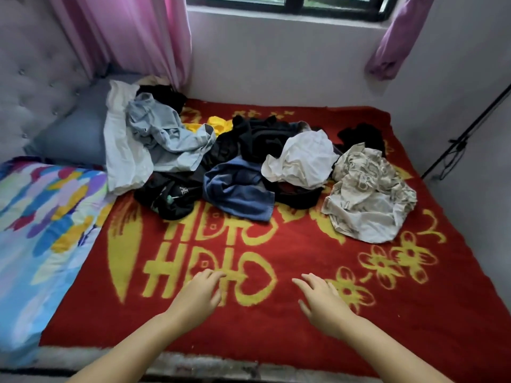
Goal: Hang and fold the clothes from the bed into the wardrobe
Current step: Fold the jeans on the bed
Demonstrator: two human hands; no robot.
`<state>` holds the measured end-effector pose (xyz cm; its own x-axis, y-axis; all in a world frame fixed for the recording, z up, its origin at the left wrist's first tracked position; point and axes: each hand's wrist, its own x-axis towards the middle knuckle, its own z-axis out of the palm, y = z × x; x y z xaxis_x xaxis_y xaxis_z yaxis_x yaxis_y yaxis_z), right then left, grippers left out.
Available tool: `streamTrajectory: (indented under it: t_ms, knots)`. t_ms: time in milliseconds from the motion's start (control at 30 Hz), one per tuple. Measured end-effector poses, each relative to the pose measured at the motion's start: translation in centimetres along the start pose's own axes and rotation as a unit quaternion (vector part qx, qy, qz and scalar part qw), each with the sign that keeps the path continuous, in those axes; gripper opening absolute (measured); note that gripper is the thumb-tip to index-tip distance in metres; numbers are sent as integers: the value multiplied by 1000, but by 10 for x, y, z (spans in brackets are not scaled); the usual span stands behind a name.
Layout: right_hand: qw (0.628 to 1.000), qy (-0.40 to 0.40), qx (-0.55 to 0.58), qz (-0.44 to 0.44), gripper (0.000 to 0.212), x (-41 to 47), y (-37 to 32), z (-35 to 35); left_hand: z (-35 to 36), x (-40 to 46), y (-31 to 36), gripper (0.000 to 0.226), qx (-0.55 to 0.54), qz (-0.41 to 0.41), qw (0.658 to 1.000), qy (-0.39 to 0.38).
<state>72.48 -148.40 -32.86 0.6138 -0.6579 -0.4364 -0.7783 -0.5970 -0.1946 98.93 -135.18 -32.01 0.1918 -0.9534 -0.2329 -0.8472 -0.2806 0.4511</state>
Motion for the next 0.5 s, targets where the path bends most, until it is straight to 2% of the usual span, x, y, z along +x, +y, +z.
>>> streamTrajectory:
  t_ms: [100,267,400,500]
  knots:
    - [1000,-14,11,8,53,53,1,-7,2,43,-32,39,-2,-19,1000,-15]
    - [998,-55,28,21,54,183,-12,-4,9,164,-97,39,-34,-35,998,-49]
    - [998,-46,23,29,54,293,-19,-4,13,275,-136,41,-49,-53,997,-10]
    - [999,-20,16,26,58,371,-21,-1,20,343,-161,53,-21,-98,994,45]
